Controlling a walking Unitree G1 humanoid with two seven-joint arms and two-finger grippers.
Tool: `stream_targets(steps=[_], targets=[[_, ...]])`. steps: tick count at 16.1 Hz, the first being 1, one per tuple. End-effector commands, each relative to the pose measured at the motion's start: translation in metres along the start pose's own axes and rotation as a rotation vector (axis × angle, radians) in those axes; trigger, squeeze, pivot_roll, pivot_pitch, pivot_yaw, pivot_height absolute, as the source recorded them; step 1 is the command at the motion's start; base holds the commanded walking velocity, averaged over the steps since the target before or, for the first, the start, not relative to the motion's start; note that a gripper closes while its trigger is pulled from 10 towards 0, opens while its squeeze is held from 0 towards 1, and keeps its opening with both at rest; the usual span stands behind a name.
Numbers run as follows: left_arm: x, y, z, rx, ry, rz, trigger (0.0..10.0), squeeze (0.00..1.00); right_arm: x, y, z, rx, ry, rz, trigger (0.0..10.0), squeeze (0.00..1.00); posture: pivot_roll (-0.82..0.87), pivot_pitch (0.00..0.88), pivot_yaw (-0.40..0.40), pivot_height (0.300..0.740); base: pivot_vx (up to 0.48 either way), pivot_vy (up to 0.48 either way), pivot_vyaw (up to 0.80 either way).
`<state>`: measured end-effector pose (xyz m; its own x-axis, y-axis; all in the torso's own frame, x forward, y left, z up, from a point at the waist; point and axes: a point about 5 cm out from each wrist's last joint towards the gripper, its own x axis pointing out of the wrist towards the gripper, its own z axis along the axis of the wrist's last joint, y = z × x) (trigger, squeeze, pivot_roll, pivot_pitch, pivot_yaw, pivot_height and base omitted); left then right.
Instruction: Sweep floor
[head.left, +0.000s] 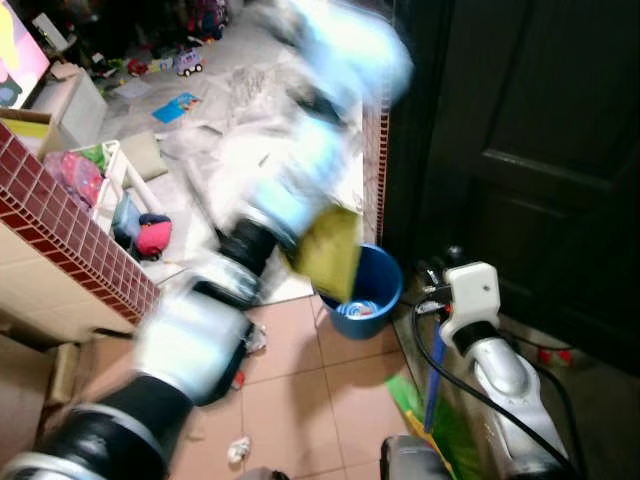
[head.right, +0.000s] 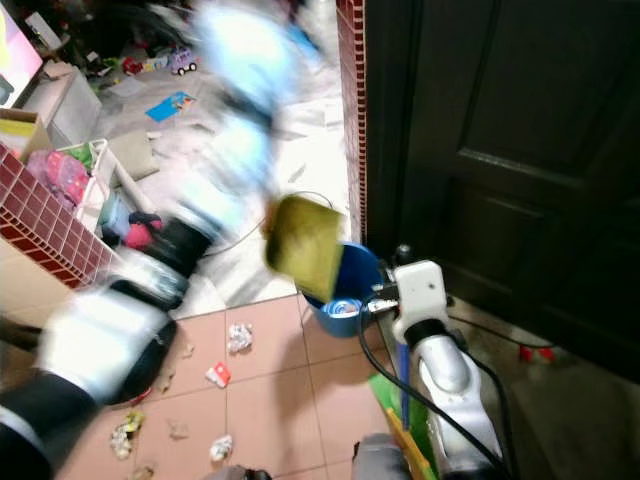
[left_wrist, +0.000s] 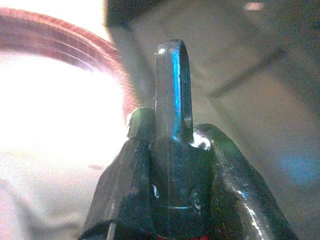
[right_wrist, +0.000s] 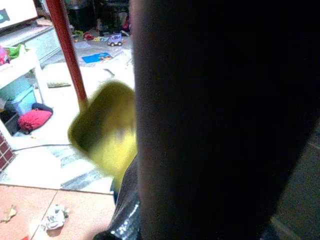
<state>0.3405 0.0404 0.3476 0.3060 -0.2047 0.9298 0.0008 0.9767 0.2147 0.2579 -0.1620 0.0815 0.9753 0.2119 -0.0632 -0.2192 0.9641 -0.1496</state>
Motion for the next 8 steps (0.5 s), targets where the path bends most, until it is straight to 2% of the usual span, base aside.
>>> stream_targets(steps=[1,2,3,5,6,8], targets=[[0.024,0.024,0.017,0.096,-0.124,0.005,10.0,0.0,0.004,0.008,-0.006,0.026,0.024,0.029,10.0,0.0,-0.16,0.0,0.084,0.74,0.0,0.0,0.0],[0.022,0.044,0.01,0.167,-0.091,0.012,10.0,0.0,0.009,0.011,-0.005,0.03,0.018,0.041,10.0,0.0,-0.14,0.0,0.078,0.74,0.0,0.0,0.0],[0.017,0.054,0.003,0.211,-0.051,0.008,10.0,0.0,0.011,0.012,-0.004,0.034,0.014,0.048,10.0,0.0,-0.13,0.0,0.074,0.74,0.0,0.0,0.0],[-0.005,0.079,-0.017,0.287,0.091,0.017,10.0,0.0,0.016,0.015,-0.004,0.032,0.011,0.069,10.0,0.0,-0.11,0.0,0.069,0.74,0.0,0.0,0.0],[-0.031,0.095,-0.034,0.312,0.231,0.049,10.0,0.0,0.017,0.014,-0.005,0.027,0.016,0.067,10.0,0.0,-0.1,0.0,0.065,0.74,0.0,0.0,0.0],[-0.072,0.107,-0.054,0.297,0.449,0.12,10.0,0.0,0.02,0.01,-0.007,0.032,0.014,0.056,10.0,0.0,-0.09,0.0,0.053,0.74,0.0,0.0,0.0]])
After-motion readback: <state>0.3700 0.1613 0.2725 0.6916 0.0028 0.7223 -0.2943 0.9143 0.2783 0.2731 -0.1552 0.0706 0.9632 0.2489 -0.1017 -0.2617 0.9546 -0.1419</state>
